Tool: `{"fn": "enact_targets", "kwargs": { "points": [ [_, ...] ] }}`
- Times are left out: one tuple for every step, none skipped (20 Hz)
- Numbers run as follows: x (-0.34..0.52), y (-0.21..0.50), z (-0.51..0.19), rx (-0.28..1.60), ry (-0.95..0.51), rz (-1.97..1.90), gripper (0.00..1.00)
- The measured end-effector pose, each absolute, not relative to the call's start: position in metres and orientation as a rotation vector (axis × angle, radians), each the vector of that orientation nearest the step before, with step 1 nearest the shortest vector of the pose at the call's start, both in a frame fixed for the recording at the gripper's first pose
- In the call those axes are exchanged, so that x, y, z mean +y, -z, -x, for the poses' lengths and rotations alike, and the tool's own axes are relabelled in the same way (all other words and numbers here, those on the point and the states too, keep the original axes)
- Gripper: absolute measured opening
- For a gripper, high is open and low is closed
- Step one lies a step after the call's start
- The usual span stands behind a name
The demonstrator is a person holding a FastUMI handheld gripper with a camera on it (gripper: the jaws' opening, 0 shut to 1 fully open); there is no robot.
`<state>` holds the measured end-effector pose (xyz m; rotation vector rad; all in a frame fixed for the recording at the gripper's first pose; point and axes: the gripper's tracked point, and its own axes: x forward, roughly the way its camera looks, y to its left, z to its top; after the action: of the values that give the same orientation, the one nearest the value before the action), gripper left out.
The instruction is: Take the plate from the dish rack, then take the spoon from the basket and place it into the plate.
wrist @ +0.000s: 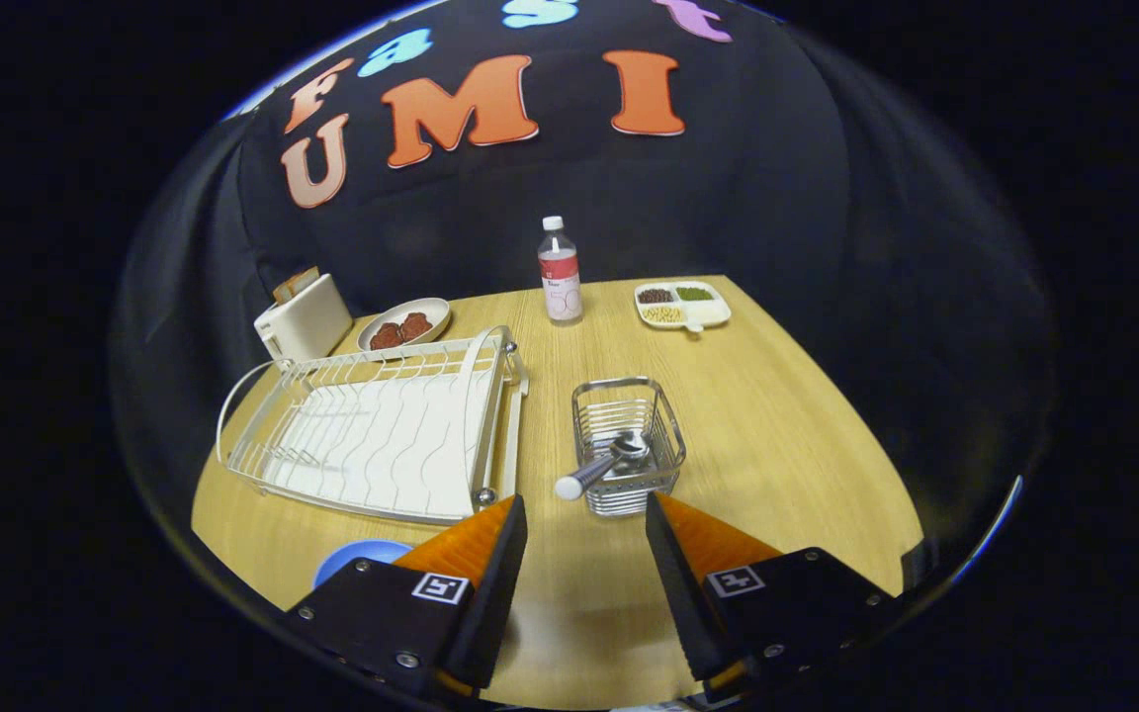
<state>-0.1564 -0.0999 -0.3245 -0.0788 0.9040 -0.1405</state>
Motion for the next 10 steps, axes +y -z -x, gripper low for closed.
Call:
{"fn": "enact_targets", "kwargs": {
  "points": [
    [-0.104,0.328,0.154,0.886,0.143,0.128,0.73],
    [-0.108,0.331,0.151,0.873,0.145,0.157,0.73],
    [-0.110,0.335,0.150,0.865,0.147,0.170,0.72],
    [-0.112,0.336,0.148,0.854,0.151,0.169,0.70],
    [-0.114,0.335,0.144,0.839,0.153,0.161,0.68],
    [-0.116,0.333,0.141,0.820,0.154,0.151,0.67],
    [-0.121,0.330,0.138,0.802,0.162,0.144,0.65],
    [-0.125,0.327,0.135,0.780,0.165,0.137,0.62],
    [-0.130,0.326,0.134,0.769,0.171,0.135,0.60],
    [-0.133,0.330,0.133,0.775,0.167,0.131,0.55]
  ]
}}
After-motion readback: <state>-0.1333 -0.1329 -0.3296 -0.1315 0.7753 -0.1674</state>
